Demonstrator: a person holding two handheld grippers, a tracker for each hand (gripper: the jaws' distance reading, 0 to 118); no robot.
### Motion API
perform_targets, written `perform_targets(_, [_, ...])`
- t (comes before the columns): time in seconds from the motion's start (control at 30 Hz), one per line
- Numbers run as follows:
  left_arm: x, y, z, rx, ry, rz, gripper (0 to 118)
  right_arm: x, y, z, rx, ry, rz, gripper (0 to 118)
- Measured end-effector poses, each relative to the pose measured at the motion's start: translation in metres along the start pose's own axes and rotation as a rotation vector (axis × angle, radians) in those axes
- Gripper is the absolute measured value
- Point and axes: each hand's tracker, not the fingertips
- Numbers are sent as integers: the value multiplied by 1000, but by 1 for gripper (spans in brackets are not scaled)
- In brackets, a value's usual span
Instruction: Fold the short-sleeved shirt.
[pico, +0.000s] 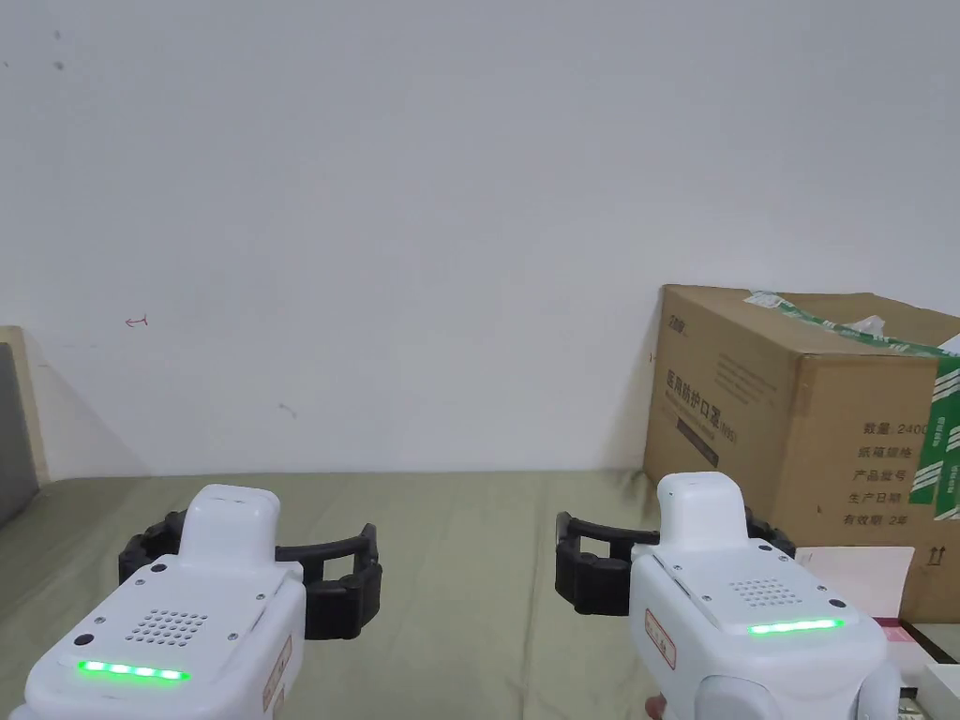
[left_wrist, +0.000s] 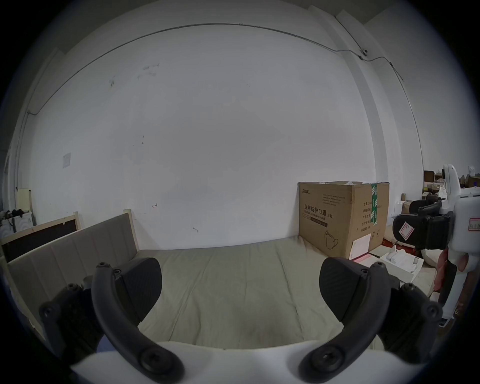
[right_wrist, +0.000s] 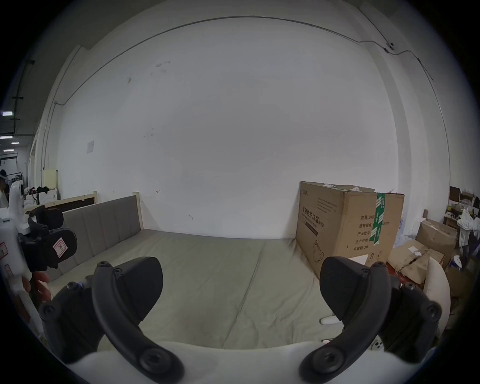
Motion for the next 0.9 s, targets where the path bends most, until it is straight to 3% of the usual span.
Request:
perform_targets(0.23, [-4,1,1,0,3,19,118,-4,4,-3,-35,-1,-51,118])
perform_targets(0.4, [-6,-1,1,-4,8,27,118,-7,8,-2,-68,-45,-150,118])
perform_targets(0.57, [-5,-3,0,-12,5,28,118,-8,11,1,-86,8,-186,118])
perform_targets(0.8, [-6,-4,0,-12,5,29,118,-11,10,-2,-105,-31,-162,118])
perform_targets(0.9, [-6,-3,0,-10,12,31,118,-7,11,-3,-108,-33,-189,118])
